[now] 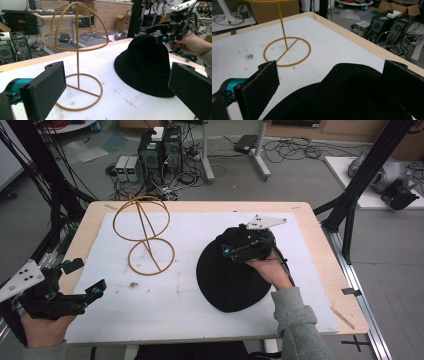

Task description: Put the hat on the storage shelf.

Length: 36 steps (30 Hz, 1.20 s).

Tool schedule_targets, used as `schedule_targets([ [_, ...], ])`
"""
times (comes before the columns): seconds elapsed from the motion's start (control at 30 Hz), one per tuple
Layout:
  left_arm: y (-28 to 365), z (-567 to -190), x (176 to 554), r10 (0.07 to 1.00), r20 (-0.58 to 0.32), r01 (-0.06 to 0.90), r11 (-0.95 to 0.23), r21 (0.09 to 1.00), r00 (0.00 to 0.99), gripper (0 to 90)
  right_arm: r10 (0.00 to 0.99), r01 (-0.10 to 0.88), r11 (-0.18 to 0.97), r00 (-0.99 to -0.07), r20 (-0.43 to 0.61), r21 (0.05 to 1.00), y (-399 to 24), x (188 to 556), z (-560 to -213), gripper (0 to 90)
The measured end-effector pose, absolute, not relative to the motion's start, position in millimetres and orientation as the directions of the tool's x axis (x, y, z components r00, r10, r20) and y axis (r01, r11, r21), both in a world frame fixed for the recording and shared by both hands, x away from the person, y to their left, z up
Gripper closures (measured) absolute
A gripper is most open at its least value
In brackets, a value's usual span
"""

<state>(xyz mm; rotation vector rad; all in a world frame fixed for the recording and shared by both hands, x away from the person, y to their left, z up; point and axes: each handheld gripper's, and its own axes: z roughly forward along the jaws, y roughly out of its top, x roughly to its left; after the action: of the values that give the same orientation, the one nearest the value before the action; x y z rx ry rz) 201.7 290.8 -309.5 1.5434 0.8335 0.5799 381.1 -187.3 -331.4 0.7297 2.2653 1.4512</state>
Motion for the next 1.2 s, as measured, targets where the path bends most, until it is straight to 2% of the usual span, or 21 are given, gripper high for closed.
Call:
schedule_targets([
  [0.5,289.9,-309.5,202.0,0.781,-0.096,0.18,-0.021,0.983,0.617,1.8,0.627,0.25,0.354,-0.779,-0.03,0.901,-185.7,382.5,-333.9,1.2],
  [0.73,289.6,-309.6,202.0,0.781,-0.097,0.179,-0.02,0.984,0.617,1.8,0.646,0.277,0.365,-0.763,-0.026,0.889,-185.3,385.4,-337.2,5.7],
  [0.8,289.3,-310.0,202.4,0.781,-0.099,0.18,-0.018,0.983,0.617,1.8,0.65,0.288,0.37,-0.76,-0.025,0.883,-185.6,386.0,-338.3,13.3],
  [0.83,289.3,-310.0,202.4,0.781,-0.099,0.18,-0.018,0.983,0.617,1.8,0.65,0.288,0.37,-0.76,-0.025,0.883,-185.6,386.0,-338.3,13.3],
  [0.87,289.4,-310.3,202.5,0.782,-0.099,0.181,-0.018,0.983,0.615,1.8,0.644,0.286,0.363,-0.764,-0.018,0.887,-187.1,386.0,-339.1,18.4],
  [0.93,289.5,-310.6,202.8,0.782,-0.097,0.184,-0.024,0.983,0.616,1.8,0.646,0.285,0.359,-0.763,-0.016,0.889,-187.8,385.9,-339.6,20.8],
  [0.97,289.5,-310.7,203.0,0.782,-0.097,0.185,-0.024,0.982,0.616,1.8,0.645,0.298,0.358,-0.765,-0.004,0.885,-188.8,385.6,-341.1,26.9],
  [1.0,289.2,-310.9,203.1,0.782,-0.097,0.184,-0.024,0.983,0.616,1.8,0.645,0.298,0.358,-0.765,-0.004,0.885,-188.8,385.6,-341.1,26.9],
  [1.03,288.6,-311.3,203.5,0.781,-0.098,0.185,-0.023,0.982,0.617,1.8,0.644,0.303,0.359,-0.765,0.002,0.883,-190.3,385.9,-342.5,35.0],
  [1.07,288.6,-311.3,203.5,0.781,-0.098,0.185,-0.023,0.982,0.617,1.8,0.644,0.303,0.359,-0.765,0.002,0.883,-190.3,385.9,-342.5,35.0],
  [1.1,288.3,-311.3,203.5,0.782,-0.098,0.187,-0.024,0.982,0.616,1.8,0.642,0.314,0.355,-0.767,0.015,0.881,-191.7,384.9,-342.9,45.6],
  [1.17,287.9,-311.5,203.6,0.781,-0.099,0.187,-0.023,0.982,0.616,1.8,0.644,0.298,0.369,-0.765,-0.011,0.88,-191.6,382.4,-342.2,55.8],
  [1.2,287.8,-311.6,203.8,0.781,-0.098,0.187,-0.024,0.982,0.616,1.8,0.644,0.298,0.369,-0.765,-0.011,0.88,-191.6,382.4,-342.2,55.8],
])
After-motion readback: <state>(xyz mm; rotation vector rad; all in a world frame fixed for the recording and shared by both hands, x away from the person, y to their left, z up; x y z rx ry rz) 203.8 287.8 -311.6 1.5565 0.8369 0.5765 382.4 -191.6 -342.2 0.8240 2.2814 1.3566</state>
